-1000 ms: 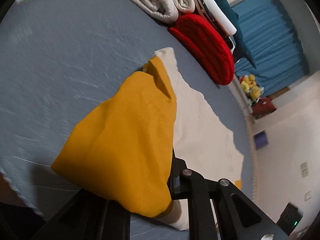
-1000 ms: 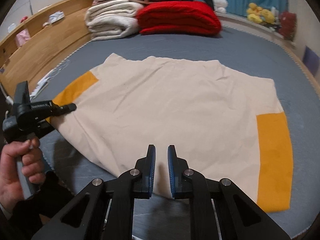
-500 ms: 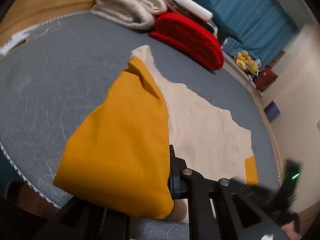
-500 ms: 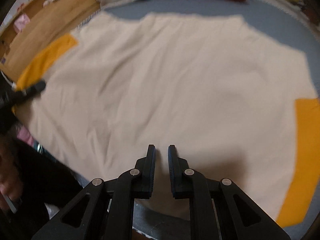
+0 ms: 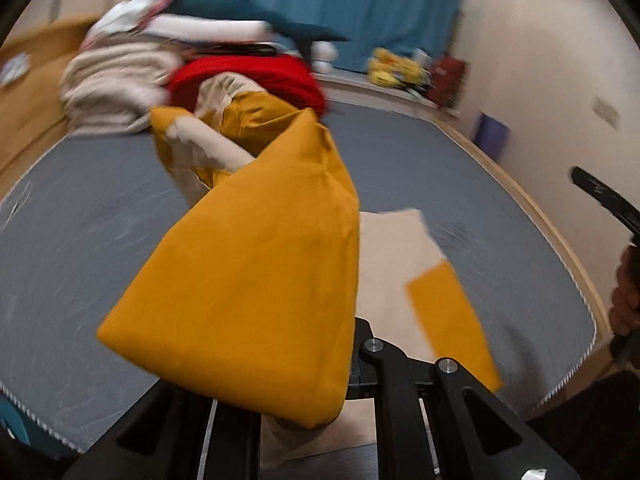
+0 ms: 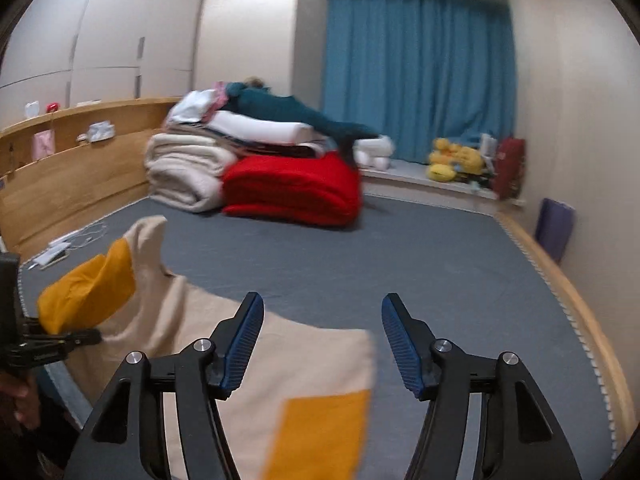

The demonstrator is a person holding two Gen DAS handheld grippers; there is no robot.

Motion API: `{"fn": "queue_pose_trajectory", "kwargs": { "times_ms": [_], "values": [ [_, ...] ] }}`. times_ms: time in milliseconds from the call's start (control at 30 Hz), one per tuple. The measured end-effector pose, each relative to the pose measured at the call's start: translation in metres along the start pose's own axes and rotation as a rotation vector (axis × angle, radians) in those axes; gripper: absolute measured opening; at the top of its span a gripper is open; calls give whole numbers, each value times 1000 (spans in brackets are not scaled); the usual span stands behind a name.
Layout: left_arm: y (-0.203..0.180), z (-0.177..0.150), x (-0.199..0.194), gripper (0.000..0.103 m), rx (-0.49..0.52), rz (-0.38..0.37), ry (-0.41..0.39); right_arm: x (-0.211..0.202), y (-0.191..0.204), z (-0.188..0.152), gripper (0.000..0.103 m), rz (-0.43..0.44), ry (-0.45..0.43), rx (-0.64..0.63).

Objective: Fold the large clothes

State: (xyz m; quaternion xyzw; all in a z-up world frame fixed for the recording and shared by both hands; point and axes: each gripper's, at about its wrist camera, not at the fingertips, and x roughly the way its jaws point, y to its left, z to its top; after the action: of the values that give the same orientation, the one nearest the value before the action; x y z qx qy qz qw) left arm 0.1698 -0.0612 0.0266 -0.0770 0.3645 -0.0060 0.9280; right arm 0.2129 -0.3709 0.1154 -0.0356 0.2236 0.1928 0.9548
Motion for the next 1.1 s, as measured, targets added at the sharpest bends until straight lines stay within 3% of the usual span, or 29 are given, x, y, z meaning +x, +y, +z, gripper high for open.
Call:
{"fn": "queue_pose_trajectory", "kwargs": {
  "times_ms": [67, 133, 167, 233, 400, 467, 533, 600, 800, 867, 933, 1033, 1100],
  "values": [
    [-40, 3, 11, 11, 77, -21, 22, 4, -36, -24, 62, -57, 24, 139],
    [-84, 3, 29, 11, 155, -50, 58, 12, -62, -35, 51, -100, 133, 204],
    [-100, -1, 38, 11, 180, -64, 79, 5, -75, -36, 46, -112, 111, 233],
    [-137, -16, 67, 11, 233, -92, 144, 1, -89, -39, 46, -124, 91, 265],
    [-179, -62, 129, 18, 289, -138, 345, 6, -104, -52, 46, -92, 149, 289],
    [-182, -68, 132, 22, 321, -132, 367, 14, -98, -51, 46, -73, 168, 273],
    [-179, -64, 118, 39, 340, -177, 355, 24, -102, -54, 47, -44, 190, 257],
    [-167, -55, 97, 48, 322, -262, 349, 31, -94, -60, 47, 19, 231, 255],
    [-110, -34, 29, 51, 212, -476, 306, 59, -69, -81, 53, 226, 380, 300],
    [-85, -28, 19, 52, 164, -455, 284, 68, -56, -92, 56, 269, 438, 295],
    [-51, -28, 17, 52, 109, -384, 271, 80, -40, -107, 58, 292, 518, 271],
    [-9, -32, 28, 52, 12, -282, 259, 95, -25, -135, 58, 231, 637, 218],
    [12, -42, 40, 52, -85, -273, 270, 101, -21, -152, 58, 187, 704, 181]
  ]
}}
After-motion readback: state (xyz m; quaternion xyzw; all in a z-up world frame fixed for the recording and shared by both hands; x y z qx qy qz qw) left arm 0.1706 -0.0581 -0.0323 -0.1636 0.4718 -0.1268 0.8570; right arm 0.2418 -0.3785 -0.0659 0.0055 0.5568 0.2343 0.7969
